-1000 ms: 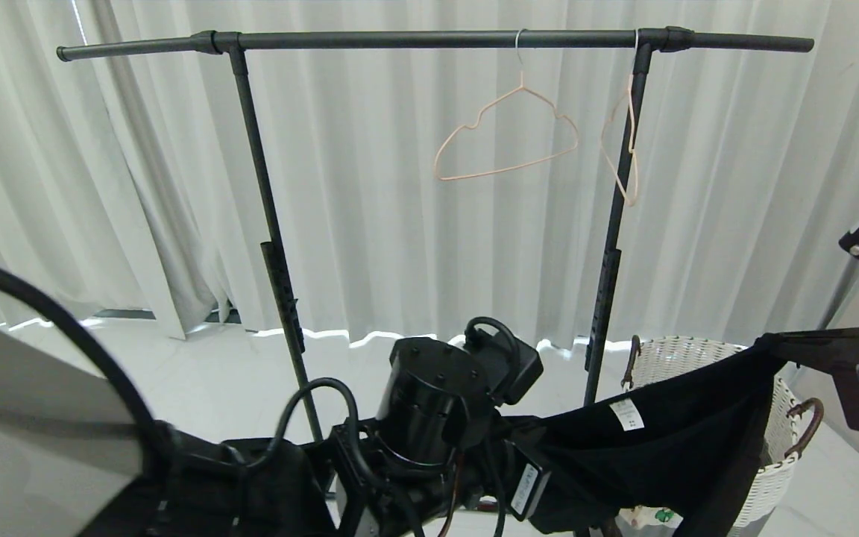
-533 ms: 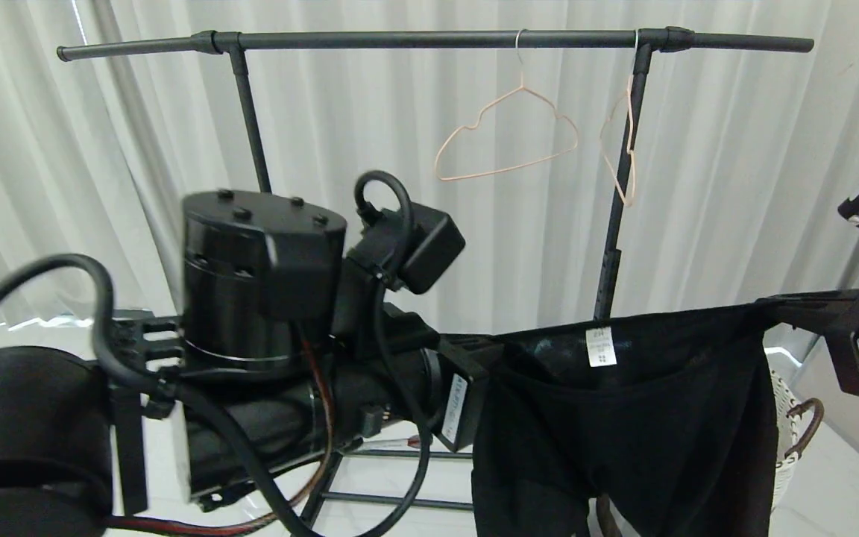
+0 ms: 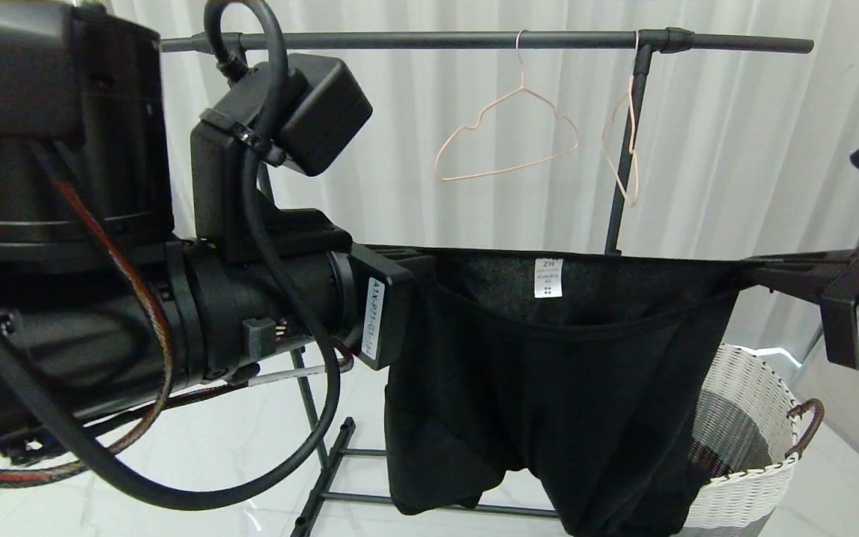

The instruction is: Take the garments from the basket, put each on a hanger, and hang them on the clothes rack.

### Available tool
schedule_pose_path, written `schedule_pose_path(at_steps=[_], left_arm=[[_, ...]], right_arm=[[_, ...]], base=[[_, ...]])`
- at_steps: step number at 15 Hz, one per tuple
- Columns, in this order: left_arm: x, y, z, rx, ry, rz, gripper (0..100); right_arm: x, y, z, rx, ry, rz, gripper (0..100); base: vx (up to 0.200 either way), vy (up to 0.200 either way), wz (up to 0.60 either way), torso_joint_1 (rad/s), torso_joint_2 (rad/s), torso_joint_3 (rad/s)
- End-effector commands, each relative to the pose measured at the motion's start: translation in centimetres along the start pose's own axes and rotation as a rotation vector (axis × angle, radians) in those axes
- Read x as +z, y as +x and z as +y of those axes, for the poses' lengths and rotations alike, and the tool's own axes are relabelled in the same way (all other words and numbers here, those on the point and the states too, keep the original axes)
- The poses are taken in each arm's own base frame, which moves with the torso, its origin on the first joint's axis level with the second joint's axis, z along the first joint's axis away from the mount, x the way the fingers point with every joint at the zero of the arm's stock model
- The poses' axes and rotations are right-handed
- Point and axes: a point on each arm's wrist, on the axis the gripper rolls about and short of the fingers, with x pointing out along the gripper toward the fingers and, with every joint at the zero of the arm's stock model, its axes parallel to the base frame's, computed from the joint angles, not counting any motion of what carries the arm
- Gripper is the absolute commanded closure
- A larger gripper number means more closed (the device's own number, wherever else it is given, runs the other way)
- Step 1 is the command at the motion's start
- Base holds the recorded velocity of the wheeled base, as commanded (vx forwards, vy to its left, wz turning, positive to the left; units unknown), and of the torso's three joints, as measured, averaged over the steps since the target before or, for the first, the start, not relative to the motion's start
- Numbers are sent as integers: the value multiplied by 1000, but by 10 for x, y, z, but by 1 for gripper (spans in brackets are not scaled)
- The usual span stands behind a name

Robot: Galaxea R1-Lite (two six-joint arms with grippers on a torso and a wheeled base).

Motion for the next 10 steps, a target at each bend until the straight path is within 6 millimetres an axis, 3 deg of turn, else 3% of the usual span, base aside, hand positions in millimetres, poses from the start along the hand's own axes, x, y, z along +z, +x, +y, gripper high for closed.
schedule_pose_path(at_steps=[1,7,10], left_arm=[[17,-12,3,11,70,-61,100],[43,-24,22,101,178,-150,100],[45,-31,23,100,178,-166,100]], right_arm=[[13,5,3,17,-13,-39,100],[48,-3,-8,-21,-88,-157,100],[62,-10,-6,-6,-130,-214,100]], base=[[0,0,0,0,0,0],[0,0,0,0,0,0],[0,0,0,0,0,0]])
